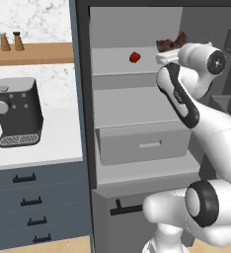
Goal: Place one bell pepper and one steak in each tupperware on the nearby counter, to pack two identical lunches.
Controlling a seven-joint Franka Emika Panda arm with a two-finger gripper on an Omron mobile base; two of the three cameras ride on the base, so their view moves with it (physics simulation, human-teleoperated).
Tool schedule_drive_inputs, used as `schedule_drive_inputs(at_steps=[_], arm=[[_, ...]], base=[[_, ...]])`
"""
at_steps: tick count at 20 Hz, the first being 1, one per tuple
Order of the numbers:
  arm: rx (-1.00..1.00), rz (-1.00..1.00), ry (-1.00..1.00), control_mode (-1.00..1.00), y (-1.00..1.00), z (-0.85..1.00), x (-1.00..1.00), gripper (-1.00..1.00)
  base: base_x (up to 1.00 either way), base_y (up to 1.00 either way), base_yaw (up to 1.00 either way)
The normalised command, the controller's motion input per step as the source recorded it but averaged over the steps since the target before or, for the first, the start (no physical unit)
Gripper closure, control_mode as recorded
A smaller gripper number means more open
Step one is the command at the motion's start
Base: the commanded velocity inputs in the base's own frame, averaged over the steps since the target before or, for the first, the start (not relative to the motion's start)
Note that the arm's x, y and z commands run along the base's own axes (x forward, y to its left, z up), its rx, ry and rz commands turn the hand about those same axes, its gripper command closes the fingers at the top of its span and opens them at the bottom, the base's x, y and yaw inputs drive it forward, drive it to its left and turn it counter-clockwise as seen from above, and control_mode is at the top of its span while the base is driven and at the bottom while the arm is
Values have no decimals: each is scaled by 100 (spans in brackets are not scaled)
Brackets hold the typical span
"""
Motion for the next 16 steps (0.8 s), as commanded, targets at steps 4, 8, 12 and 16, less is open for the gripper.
schedule_drive_inputs(at_steps=[4,8,12,16], arm=[[-8,12,1,-100,29,19,-100,100],[-10,6,4,-100,41,3,-100,100],[-3,0,8,-100,51,0,-100,100],[0,0,11,-100,48,0,-100,100]], base=[[0,0,0],[0,0,0],[0,0,0],[0,0,0]])
